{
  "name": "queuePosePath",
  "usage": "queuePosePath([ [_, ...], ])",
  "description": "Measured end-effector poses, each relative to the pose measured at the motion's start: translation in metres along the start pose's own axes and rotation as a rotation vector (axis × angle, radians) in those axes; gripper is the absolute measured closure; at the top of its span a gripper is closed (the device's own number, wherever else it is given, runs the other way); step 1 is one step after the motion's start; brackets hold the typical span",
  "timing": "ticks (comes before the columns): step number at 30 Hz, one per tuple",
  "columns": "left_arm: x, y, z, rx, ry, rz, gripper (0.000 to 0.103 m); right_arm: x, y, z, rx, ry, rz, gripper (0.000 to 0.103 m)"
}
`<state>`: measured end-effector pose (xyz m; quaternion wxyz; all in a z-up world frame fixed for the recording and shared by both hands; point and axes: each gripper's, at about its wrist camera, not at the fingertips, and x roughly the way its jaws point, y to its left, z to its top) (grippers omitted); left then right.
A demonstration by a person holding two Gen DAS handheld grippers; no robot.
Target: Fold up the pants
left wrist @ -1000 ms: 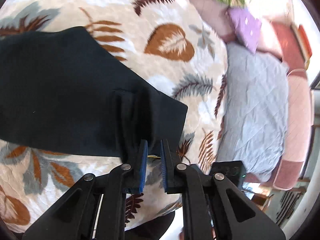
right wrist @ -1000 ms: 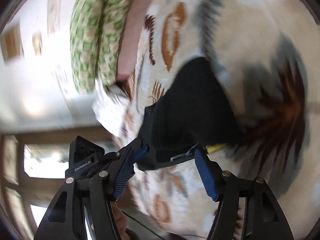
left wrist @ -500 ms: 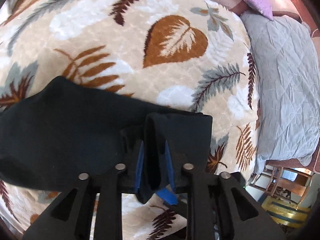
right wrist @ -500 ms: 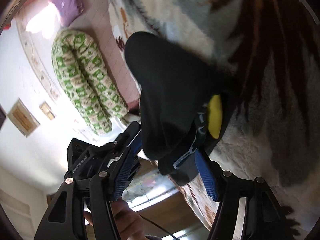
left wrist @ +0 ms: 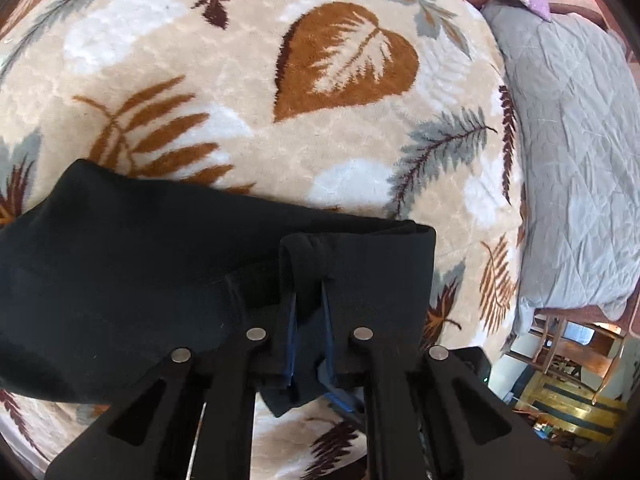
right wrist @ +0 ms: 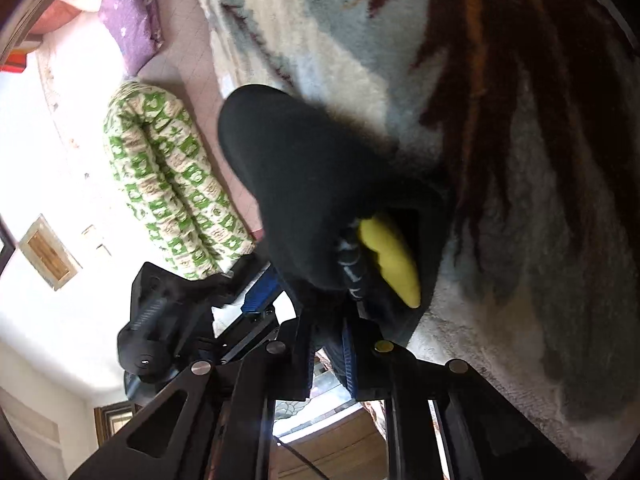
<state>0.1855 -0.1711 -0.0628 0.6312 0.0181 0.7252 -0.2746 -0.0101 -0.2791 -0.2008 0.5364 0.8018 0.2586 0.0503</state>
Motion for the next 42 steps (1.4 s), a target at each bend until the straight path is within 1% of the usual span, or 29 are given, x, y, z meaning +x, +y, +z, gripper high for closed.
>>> queuePosePath([
  [2,-0.007,0.004,-0.006,0.009,-0.022,0.023,0.094,0.0,0.009,-0.004,-0.059,0.007,-0.006,0.093],
  [4,-0.007,0.012,-0.009,0.006,-0.03,0.059,0.094,0.003,0.016,-0.008,-0.113,0.022,-0.042,0.093],
  [7,0.006,0.023,-0.008,0.008,-0.029,0.143,0.094,0.015,0.01,-0.011,-0.128,0.04,-0.103,0.092],
  [8,0.009,0.027,-0.007,0.003,-0.027,0.144,0.094,0.017,0.007,-0.011,-0.132,0.029,-0.133,0.092],
  [9,0.011,0.031,-0.006,-0.009,-0.028,0.123,0.094,0.019,0.006,-0.01,-0.133,0.018,-0.14,0.094],
  [11,0.009,0.033,-0.003,-0.018,-0.04,0.107,0.094,0.022,0.006,-0.009,-0.142,-0.004,-0.158,0.095],
  [14,-0.002,0.033,-0.004,-0.02,-0.087,0.063,0.094,0.023,0.014,-0.007,-0.132,0.0,-0.15,0.084],
  [16,-0.014,0.039,-0.009,-0.041,-0.116,-0.001,0.094,0.016,0.014,-0.006,-0.07,0.022,-0.107,0.066],
  [17,-0.024,0.044,-0.012,-0.061,-0.142,-0.033,0.094,0.007,0.016,-0.006,-0.056,0.026,-0.1,0.061],
  [18,-0.03,0.048,-0.015,-0.074,-0.158,-0.043,0.094,-0.004,0.016,-0.008,-0.059,0.025,-0.099,0.056],
  [21,-0.038,0.057,-0.023,-0.092,-0.157,-0.069,0.094,-0.034,0.038,-0.005,-0.138,-0.012,-0.09,0.055],
  [24,-0.036,0.059,-0.031,-0.109,-0.131,-0.065,0.094,-0.048,0.049,-0.002,-0.171,-0.033,-0.074,0.054],
  [26,-0.042,0.067,-0.043,-0.114,-0.145,-0.082,0.094,-0.047,0.057,-0.003,-0.179,-0.016,-0.083,0.051],
  [27,-0.048,0.071,-0.051,-0.119,-0.167,-0.078,0.094,-0.04,0.063,-0.006,-0.203,0.02,-0.104,0.047],
  [29,-0.059,0.081,-0.066,-0.118,-0.21,-0.056,0.093,-0.025,0.077,-0.014,-0.261,0.079,-0.141,0.046],
  [30,-0.069,0.094,-0.077,-0.129,-0.24,-0.035,0.094,-0.013,0.086,-0.022,-0.319,0.123,-0.168,0.046],
  [31,-0.077,0.106,-0.086,-0.145,-0.261,-0.024,0.093,-0.005,0.091,-0.029,-0.361,0.148,-0.192,0.045],
  [32,-0.088,0.124,-0.098,-0.171,-0.289,-0.021,0.093,0.002,0.1,-0.034,-0.402,0.166,-0.215,0.044],
  [33,-0.095,0.138,-0.105,-0.191,-0.308,-0.017,0.094,0.015,0.11,-0.042,-0.473,0.197,-0.25,0.042],
  [35,-0.114,0.171,-0.118,-0.226,-0.349,0.017,0.092,0.029,0.121,-0.054,-0.561,0.222,-0.307,0.041],
  [38,-0.134,0.216,-0.128,-0.284,-0.392,0.058,0.084,0.055,0.142,-0.076,-0.752,0.252,-0.408,0.038],
  [40,-0.14,0.245,-0.134,-0.334,-0.406,0.053,0.08,0.07,0.145,-0.098,-0.879,0.29,-0.477,0.036],
  [42,-0.138,0.266,-0.135,-0.366,-0.4,0.021,0.08,0.088,0.144,-0.127,-1.035,0.335,-0.548,0.036],
])
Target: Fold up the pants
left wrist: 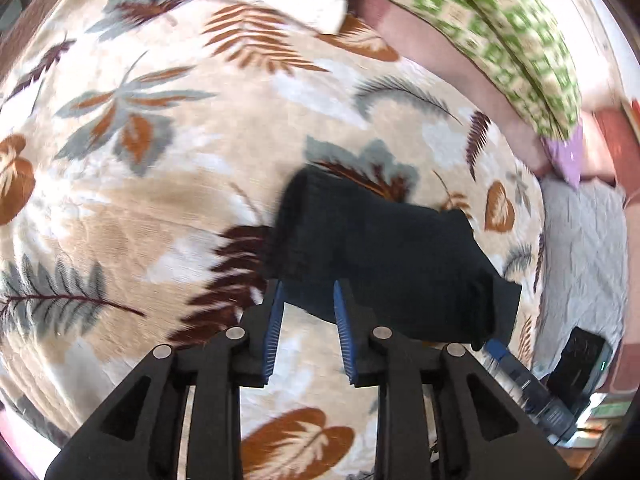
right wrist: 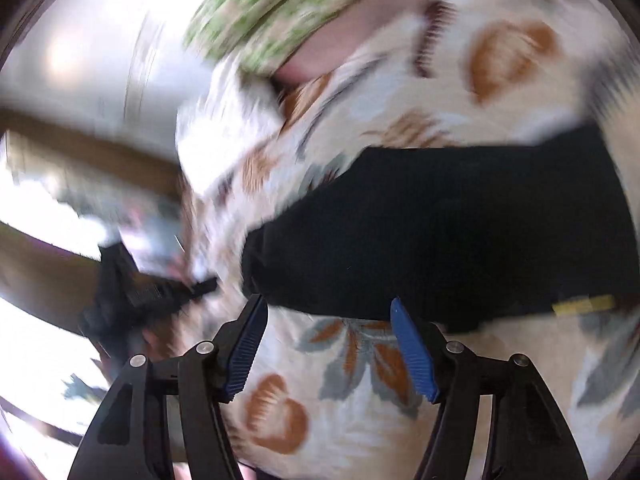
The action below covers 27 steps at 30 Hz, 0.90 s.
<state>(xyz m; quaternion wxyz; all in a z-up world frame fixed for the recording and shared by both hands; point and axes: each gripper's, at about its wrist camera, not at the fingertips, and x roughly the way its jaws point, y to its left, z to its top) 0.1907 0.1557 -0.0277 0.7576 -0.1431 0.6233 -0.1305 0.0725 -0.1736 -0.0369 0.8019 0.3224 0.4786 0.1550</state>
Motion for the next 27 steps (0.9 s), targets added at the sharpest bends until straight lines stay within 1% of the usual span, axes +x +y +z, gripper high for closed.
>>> queuePosePath([
  [2,0.005,0.012,0.004,-0.032,0.009,-0.027,0.08,0.02,0.032,-0.012,-0.175,0.047,-0.059,0.036],
  [3,0.009,0.016,0.007,-0.045,0.018,-0.049,0.08,0.035,0.053,-0.019,-0.28,0.062,-0.107,0.036],
  [6,0.018,0.024,0.019,-0.076,0.038,-0.082,0.08,0.065,0.091,-0.044,-0.519,0.066,-0.218,0.038],
  [9,0.025,0.03,0.031,-0.073,0.051,-0.079,0.08,0.101,0.116,-0.06,-0.672,0.073,-0.294,0.038],
  [11,0.026,0.034,0.037,-0.079,0.049,-0.085,0.08,0.126,0.125,-0.061,-0.717,0.087,-0.325,0.038],
  [14,0.027,0.044,0.046,-0.09,0.049,-0.122,0.08,0.154,0.141,-0.066,-0.792,0.079,-0.377,0.038],
  [15,0.027,0.048,0.048,-0.092,0.047,-0.137,0.08,0.164,0.146,-0.069,-0.817,0.069,-0.406,0.037],
  [17,0.027,0.053,0.052,-0.086,0.047,-0.155,0.08,0.185,0.148,-0.067,-0.829,0.092,-0.435,0.037],
  [19,0.028,0.055,0.055,-0.073,0.052,-0.165,0.08,0.198,0.147,-0.068,-0.846,0.103,-0.475,0.037],
  [22,0.032,0.06,0.058,-0.06,0.07,-0.187,0.08,0.203,0.146,-0.065,-0.859,0.056,-0.492,0.039],
  [23,0.034,0.061,0.059,-0.06,0.079,-0.198,0.08,0.204,0.146,-0.062,-0.855,0.055,-0.49,0.042],
  [25,0.038,0.064,0.06,-0.067,0.091,-0.228,0.08,0.208,0.145,-0.055,-0.86,0.049,-0.5,0.058],
  [26,0.04,0.065,0.061,-0.068,0.098,-0.242,0.08,0.209,0.145,-0.053,-0.865,0.048,-0.491,0.063],
  [27,0.042,0.066,0.062,-0.071,0.104,-0.256,0.08,0.206,0.144,-0.05,-0.872,0.037,-0.478,0.076],
])
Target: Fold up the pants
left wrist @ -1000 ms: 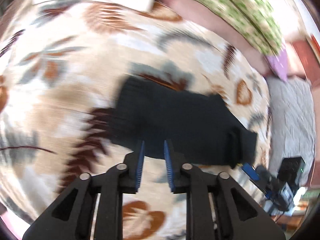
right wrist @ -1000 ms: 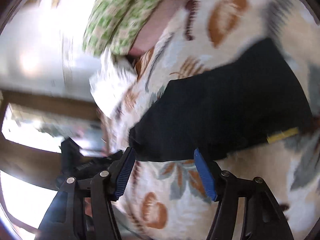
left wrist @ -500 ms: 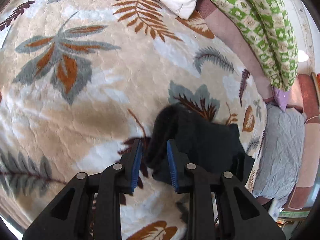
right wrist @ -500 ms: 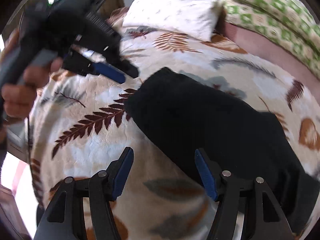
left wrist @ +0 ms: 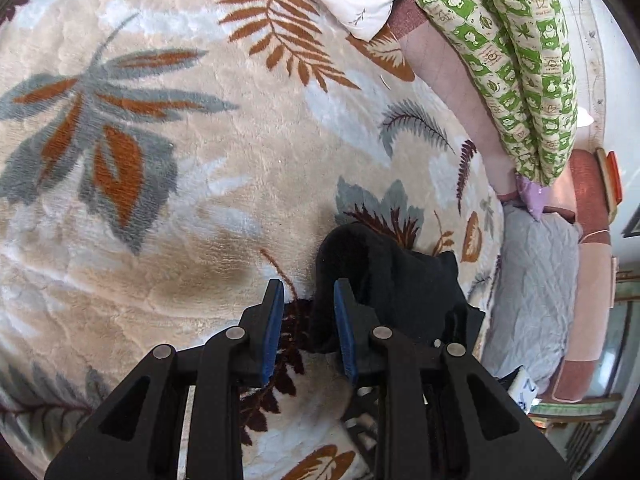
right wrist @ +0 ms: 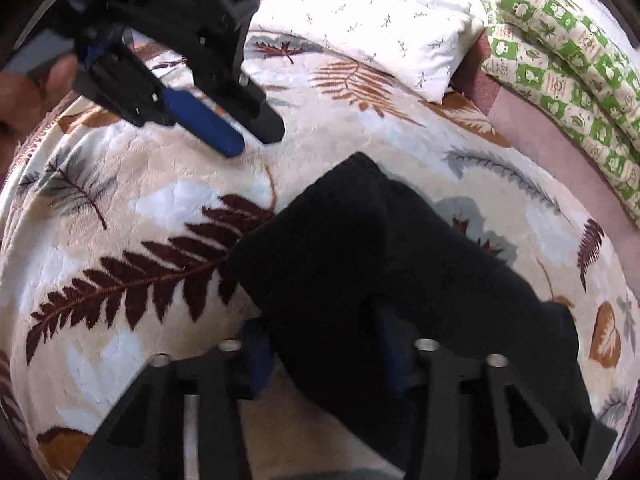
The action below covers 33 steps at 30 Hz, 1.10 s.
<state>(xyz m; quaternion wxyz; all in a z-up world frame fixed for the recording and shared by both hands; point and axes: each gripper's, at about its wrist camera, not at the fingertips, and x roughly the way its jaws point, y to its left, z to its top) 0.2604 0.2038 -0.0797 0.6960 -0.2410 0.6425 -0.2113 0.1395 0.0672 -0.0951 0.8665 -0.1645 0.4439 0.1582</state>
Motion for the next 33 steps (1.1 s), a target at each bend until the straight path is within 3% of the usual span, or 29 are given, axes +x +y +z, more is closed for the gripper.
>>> queuePosePath([
  [1,0.002,0.001,0.001,-0.001,0.004,-0.01,0.08,-0.003,-0.003,0.001,0.001,-0.011,0.003,0.086],
  [4,0.009,0.002,0.004,-0.006,0.014,-0.04,0.08,-0.014,-0.013,0.0,0.031,-0.062,0.013,0.089],
  [8,0.023,0.005,0.01,-0.028,0.041,-0.141,0.08,-0.022,-0.02,-0.004,0.059,-0.101,0.042,0.09],
  [13,0.04,0.004,0.009,-0.031,0.066,-0.194,0.08,-0.017,-0.016,-0.005,0.061,-0.097,0.07,0.09],
  [16,0.042,0.009,0.007,-0.066,0.041,-0.261,0.069,-0.016,-0.017,-0.006,0.077,-0.099,0.086,0.09],
  [24,0.039,0.026,-0.002,-0.102,-0.008,-0.463,0.069,-0.015,-0.02,-0.007,0.099,-0.101,0.106,0.09],
  [30,0.049,0.011,-0.002,-0.024,0.043,-0.386,0.068,-0.012,-0.021,-0.007,0.115,-0.088,0.119,0.09],
  [33,0.055,0.001,-0.002,0.009,0.054,-0.339,0.059,-0.012,-0.02,-0.007,0.116,-0.085,0.12,0.089],
])
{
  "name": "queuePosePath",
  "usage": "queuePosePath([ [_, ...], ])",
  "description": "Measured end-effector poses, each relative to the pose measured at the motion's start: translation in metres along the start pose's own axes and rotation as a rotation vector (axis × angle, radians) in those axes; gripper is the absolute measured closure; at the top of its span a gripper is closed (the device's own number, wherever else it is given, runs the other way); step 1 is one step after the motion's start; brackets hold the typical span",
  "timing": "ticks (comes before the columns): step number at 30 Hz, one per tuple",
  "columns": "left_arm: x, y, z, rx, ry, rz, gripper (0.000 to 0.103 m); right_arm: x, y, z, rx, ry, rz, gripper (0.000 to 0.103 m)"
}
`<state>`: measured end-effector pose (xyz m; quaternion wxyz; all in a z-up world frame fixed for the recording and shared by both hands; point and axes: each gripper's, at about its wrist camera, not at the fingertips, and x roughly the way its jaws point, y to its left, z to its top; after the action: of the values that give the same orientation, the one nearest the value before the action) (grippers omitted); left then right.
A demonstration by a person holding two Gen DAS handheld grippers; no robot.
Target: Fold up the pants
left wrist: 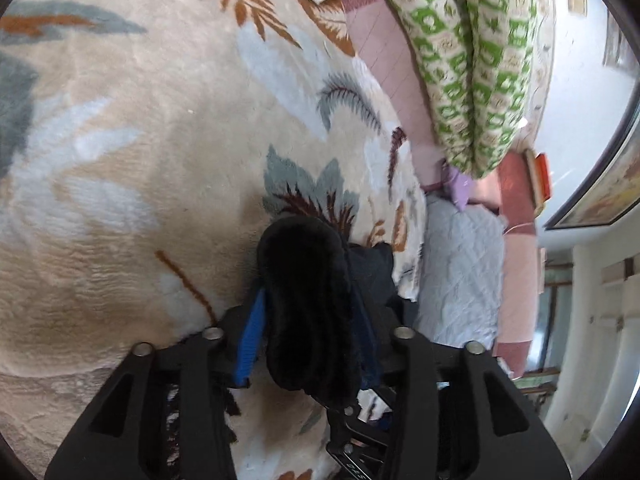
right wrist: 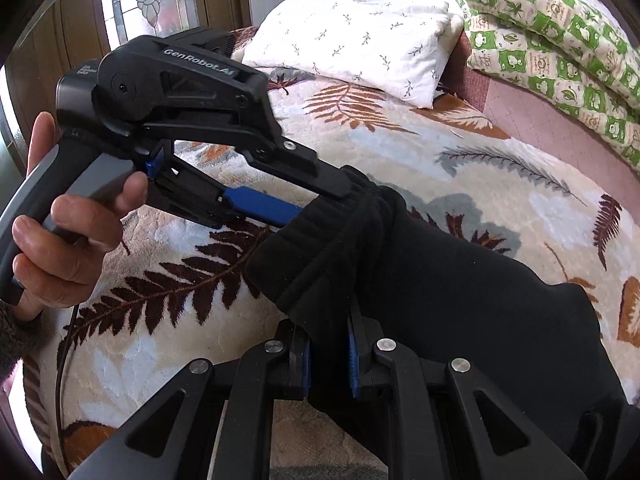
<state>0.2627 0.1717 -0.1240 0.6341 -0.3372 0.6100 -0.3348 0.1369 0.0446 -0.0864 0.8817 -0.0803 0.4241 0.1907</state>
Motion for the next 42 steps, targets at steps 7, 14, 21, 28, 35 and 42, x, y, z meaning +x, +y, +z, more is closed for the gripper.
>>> queuePosePath([
  [7,0.015,-0.014,0.002,-0.01,-0.027,0.063,0.079,0.008,0.004,0.002,-0.025,0.011,-0.029,0.086],
  [14,0.004,-0.032,-0.013,-0.051,-0.068,0.032,0.086,-0.007,-0.013,0.003,0.071,-0.021,0.043,0.091],
  [21,0.005,-0.103,-0.038,0.014,-0.075,0.049,0.086,-0.065,-0.037,-0.008,0.183,-0.125,0.102,0.091],
  [28,0.065,-0.191,-0.07,0.141,-0.023,0.128,0.086,-0.125,-0.094,-0.046,0.352,-0.202,0.142,0.091],
  [35,0.146,-0.231,-0.099,0.18,0.074,0.209,0.086,-0.155,-0.158,-0.109,0.536,-0.224,0.189,0.091],
  [42,0.217,-0.256,-0.112,0.224,0.136,0.329,0.085,-0.162,-0.217,-0.166,0.738,-0.245,0.262,0.09],
])
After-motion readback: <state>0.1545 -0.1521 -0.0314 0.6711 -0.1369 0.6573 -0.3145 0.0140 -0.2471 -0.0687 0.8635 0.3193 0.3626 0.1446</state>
